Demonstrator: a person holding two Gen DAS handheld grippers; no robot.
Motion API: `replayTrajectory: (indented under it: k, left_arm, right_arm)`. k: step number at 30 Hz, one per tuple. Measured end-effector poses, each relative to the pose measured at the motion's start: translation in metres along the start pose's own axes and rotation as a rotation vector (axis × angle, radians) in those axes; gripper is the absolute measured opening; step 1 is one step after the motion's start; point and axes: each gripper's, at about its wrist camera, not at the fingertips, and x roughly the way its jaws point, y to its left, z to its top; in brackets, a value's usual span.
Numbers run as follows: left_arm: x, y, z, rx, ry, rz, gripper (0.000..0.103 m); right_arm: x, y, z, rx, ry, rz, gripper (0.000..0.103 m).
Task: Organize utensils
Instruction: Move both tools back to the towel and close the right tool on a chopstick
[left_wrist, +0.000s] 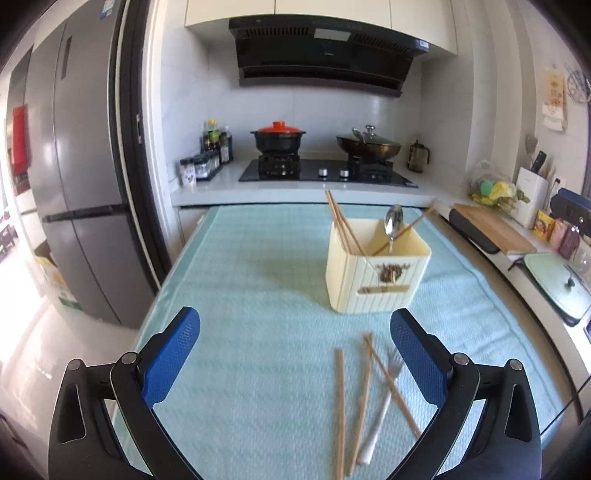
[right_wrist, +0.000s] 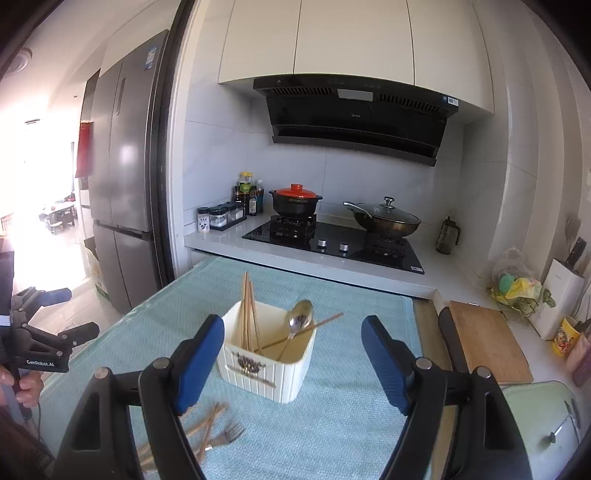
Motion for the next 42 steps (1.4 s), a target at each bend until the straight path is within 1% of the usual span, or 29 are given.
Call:
replayTrajectory:
  k: [2, 4, 8, 12, 14, 16, 20, 22, 24, 27, 29, 30, 31, 33, 34, 35, 36, 37, 38, 42]
  left_arm:
    - [-0.004, -0.003, -0.025, -0.005, 0.018, 0.015, 0.103]
    - [-0.006, -0.007, -0.049, 0.002, 0.031, 0.051, 0.103]
    - [0.001, -0.012, -0.089, -0.011, 0.091, 0.087, 0.102]
    - [0.009, -0.009, -0.110, -0.065, 0.137, 0.051, 0.102]
    - [0.010, -0.007, -0.115, -0.079, 0.147, 0.038, 0.102]
    - [0.014, -0.008, -0.118, -0.077, 0.173, 0.030, 0.102]
    - [0.019, -0.011, -0.122, -0.057, 0.210, 0.006, 0.102]
    - [0.017, -0.010, -0.122, -0.063, 0.197, -0.002, 0.102]
    - [0.017, -0.009, -0.122, -0.058, 0.192, 0.004, 0.102]
    - [0.020, -0.009, -0.123, -0.037, 0.199, 0.034, 0.102]
    - [0.022, -0.007, -0.125, -0.037, 0.212, 0.024, 0.102]
    - [0.023, -0.006, -0.126, -0.045, 0.218, 0.013, 0.102]
    - [0.023, -0.004, -0.127, -0.054, 0.222, 0.004, 0.102]
    - [0.023, 0.000, -0.129, -0.075, 0.224, -0.008, 0.102]
    - [0.022, 0.002, -0.129, -0.083, 0.224, -0.010, 0.102]
    - [0.022, 0.004, -0.130, -0.087, 0.223, -0.009, 0.102]
    - [0.022, 0.005, -0.130, -0.089, 0.224, -0.005, 0.102]
    - [0.021, 0.006, -0.131, -0.091, 0.223, 0.000, 0.102]
    - [0.021, 0.007, -0.131, -0.092, 0.223, 0.003, 0.102]
    - [0.021, 0.012, -0.132, -0.105, 0.227, 0.011, 0.102]
  right_arm:
    - [-0.016, 0.008, -0.023, -0.018, 0.004, -0.023, 0.079]
    - [-0.029, 0.016, -0.050, -0.018, 0.011, -0.040, 0.079]
    - [-0.039, 0.035, -0.106, 0.032, 0.035, -0.033, 0.079]
    - [-0.037, 0.049, -0.159, 0.084, 0.072, -0.040, 0.079]
    - [-0.035, 0.055, -0.178, 0.093, 0.085, -0.032, 0.079]
    - [-0.030, 0.057, -0.189, 0.102, 0.101, -0.025, 0.079]
    - [-0.026, 0.055, -0.196, 0.120, 0.108, -0.022, 0.079]
    - [-0.025, 0.056, -0.196, 0.121, 0.106, -0.021, 0.079]
    - [-0.023, 0.057, -0.194, 0.110, 0.101, -0.019, 0.079]
    - [-0.019, 0.062, -0.192, 0.100, 0.104, -0.015, 0.079]
    - [-0.014, 0.065, -0.193, 0.106, 0.117, -0.004, 0.078]
    - [-0.011, 0.066, -0.193, 0.108, 0.126, 0.005, 0.075]
    - [-0.007, 0.069, -0.193, 0.108, 0.136, 0.013, 0.067]
    - [0.001, 0.073, -0.194, 0.102, 0.163, 0.034, 0.059]
    - [0.005, 0.076, -0.195, 0.101, 0.176, 0.048, 0.058]
    - [0.009, 0.078, -0.196, 0.101, 0.187, 0.060, 0.053]
    - [0.013, 0.080, -0.196, 0.099, 0.200, 0.073, 0.046]
    - [0.018, 0.082, -0.196, 0.098, 0.215, 0.086, 0.044]
    - [0.023, 0.085, -0.196, 0.096, 0.229, 0.097, 0.044]
    - [0.039, 0.094, -0.194, 0.087, 0.261, 0.141, 0.038]
